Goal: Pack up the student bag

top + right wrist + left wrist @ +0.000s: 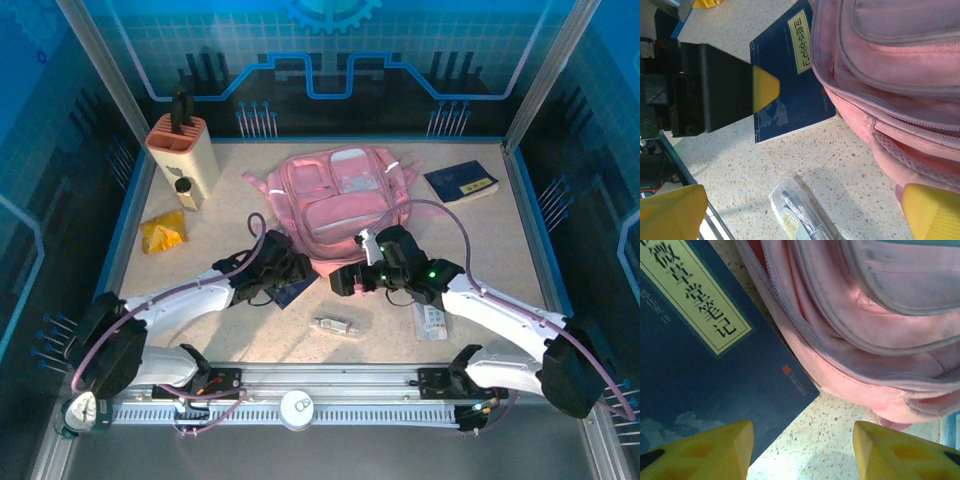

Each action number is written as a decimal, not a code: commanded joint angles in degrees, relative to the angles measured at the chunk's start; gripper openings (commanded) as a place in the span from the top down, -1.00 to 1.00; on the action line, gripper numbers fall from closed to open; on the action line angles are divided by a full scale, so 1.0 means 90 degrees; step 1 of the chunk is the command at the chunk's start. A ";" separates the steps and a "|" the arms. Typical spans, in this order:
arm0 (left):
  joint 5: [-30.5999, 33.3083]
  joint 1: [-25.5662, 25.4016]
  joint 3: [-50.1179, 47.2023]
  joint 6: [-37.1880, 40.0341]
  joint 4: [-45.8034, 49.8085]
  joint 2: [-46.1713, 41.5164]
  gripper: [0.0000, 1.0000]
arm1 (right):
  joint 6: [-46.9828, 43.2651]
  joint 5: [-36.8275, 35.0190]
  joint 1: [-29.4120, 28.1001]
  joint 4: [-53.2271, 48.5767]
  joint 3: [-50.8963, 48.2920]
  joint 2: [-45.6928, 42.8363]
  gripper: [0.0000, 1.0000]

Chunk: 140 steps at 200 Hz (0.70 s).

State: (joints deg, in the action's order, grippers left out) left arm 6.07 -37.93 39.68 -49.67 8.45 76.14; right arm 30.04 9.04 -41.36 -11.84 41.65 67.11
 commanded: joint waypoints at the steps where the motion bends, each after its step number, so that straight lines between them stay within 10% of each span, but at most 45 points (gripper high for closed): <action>1: -0.0090 0.0034 -0.0180 -0.0692 -0.0557 0.0285 -0.05 | 0.0073 -0.0151 -0.0108 0.0201 0.0020 0.0005 -0.99; 140: 0.0743 0.0098 -0.0984 -0.0965 0.1167 0.0238 0.02 | 0.0004 -0.0294 -0.0271 0.0278 0.0192 0.0420 -0.99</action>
State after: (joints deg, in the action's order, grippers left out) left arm 8.25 -37.87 34.09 -58.59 5.32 81.28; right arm 29.80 7.03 -41.95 -11.00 41.71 69.67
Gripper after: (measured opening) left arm 0.490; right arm 0.996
